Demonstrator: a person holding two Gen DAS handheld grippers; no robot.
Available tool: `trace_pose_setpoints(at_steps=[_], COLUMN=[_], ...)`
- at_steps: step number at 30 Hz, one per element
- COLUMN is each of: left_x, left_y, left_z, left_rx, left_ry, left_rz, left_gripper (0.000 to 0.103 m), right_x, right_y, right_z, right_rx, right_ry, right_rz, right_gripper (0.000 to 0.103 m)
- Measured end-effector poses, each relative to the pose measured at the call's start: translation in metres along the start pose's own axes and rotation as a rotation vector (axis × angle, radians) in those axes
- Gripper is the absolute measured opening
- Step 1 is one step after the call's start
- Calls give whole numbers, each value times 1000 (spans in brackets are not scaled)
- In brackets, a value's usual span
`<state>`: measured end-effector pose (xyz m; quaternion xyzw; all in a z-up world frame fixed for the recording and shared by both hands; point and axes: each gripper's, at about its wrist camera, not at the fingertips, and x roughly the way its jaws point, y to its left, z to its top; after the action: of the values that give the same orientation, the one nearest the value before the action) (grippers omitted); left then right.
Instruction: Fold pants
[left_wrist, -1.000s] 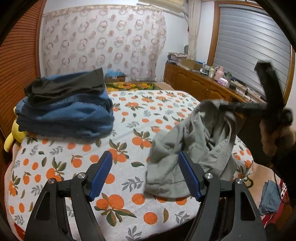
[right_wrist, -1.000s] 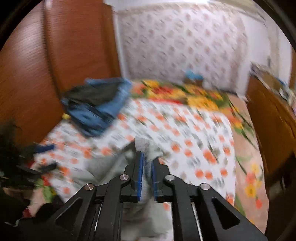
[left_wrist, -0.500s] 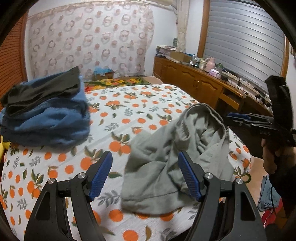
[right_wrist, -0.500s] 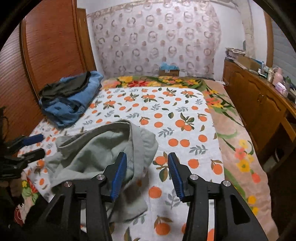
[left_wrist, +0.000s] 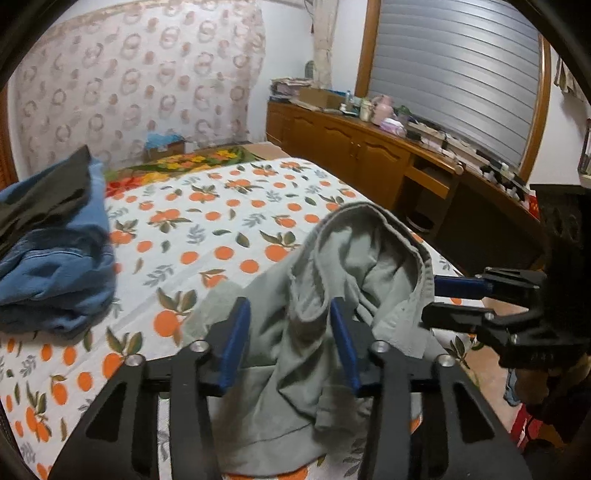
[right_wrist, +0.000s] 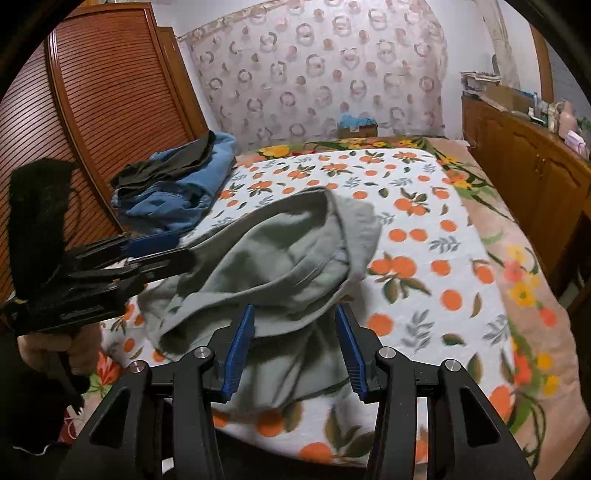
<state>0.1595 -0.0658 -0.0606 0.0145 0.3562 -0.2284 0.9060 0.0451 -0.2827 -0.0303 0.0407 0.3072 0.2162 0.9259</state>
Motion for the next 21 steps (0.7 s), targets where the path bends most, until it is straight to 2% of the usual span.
trace_pose_setpoints(at_steps=[3,5,7,9,13,16,21], left_x=[6,5,2,-3,-20,-27,-31], left_y=[1,-1,-2,-1,9,12,17], left_z=[0,1,3,6,20,31,39], left_rx=[4,13,19,21,-10,15,37], left_ry=[26,23,14,-5,-59,-72,-79], left_rz=[-23,-36,-38,-26,-4,20,42], left_gripper=[36,27,13,10,8,8,8], right_x=[3,2,-1,-6,-14,-16,1], right_y=[-3,-5,-2,2,14,25,39], right_z=[1,1,2,2,2,2,-6], right_rx=[11,14,17,14,5,-12,-30], right_ry=[13,10,-1,-16,-45,-56,-24], right_rz=[-1,-3,1,10,34,62,106], right_gripper=[48,48,48,48,48,48,48])
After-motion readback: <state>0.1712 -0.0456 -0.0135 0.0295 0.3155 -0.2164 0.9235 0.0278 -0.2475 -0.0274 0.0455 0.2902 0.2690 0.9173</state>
